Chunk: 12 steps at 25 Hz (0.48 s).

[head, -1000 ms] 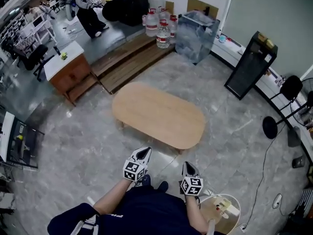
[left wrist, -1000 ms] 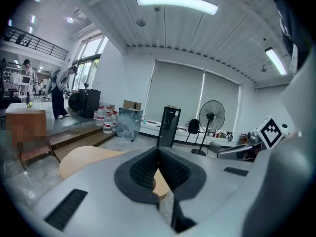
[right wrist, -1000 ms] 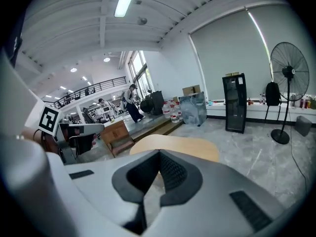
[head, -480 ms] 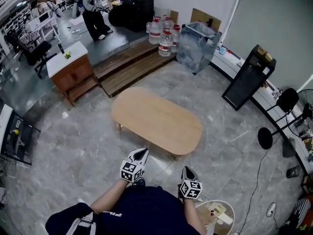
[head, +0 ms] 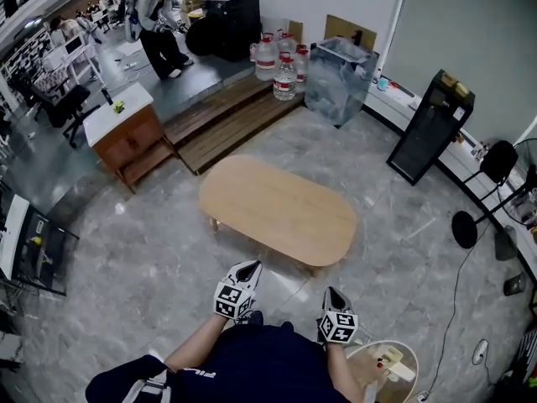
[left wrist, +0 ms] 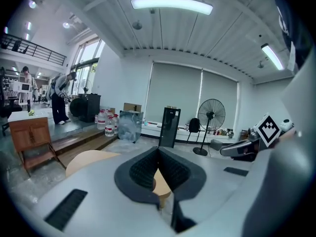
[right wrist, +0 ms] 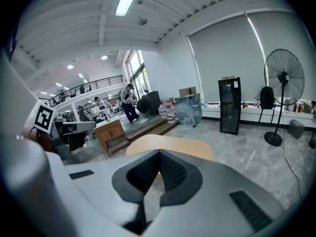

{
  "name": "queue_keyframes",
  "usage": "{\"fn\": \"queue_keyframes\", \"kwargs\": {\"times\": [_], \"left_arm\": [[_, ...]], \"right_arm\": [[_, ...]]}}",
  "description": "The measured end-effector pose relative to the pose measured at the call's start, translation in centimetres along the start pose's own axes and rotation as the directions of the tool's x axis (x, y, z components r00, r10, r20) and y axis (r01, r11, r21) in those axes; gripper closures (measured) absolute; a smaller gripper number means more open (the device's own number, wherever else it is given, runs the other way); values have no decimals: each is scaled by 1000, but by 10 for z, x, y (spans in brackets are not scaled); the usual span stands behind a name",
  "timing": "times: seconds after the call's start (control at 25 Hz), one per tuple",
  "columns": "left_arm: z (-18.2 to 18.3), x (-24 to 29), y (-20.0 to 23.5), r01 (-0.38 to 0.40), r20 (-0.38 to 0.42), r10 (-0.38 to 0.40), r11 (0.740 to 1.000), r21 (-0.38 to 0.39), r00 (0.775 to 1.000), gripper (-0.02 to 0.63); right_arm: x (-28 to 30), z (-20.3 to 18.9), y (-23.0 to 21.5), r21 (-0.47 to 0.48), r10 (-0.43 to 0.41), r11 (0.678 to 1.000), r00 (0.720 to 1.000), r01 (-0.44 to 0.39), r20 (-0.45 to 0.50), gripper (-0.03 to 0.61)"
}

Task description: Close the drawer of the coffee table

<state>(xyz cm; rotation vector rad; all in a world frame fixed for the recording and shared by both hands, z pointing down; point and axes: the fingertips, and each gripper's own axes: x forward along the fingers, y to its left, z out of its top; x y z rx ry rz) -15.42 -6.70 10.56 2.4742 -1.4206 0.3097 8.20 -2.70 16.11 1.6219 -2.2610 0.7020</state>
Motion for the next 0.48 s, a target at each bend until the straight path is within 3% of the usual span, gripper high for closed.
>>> {"fn": "queue_keyframes", "kwargs": {"times": [0.48], "left_arm": [[-2, 8, -2, -1, -10, 0, 1000, -14, 1000, 588]], "right_arm": [[4, 7, -9, -8, 11, 1000, 1000, -11, -12, 551]]}}
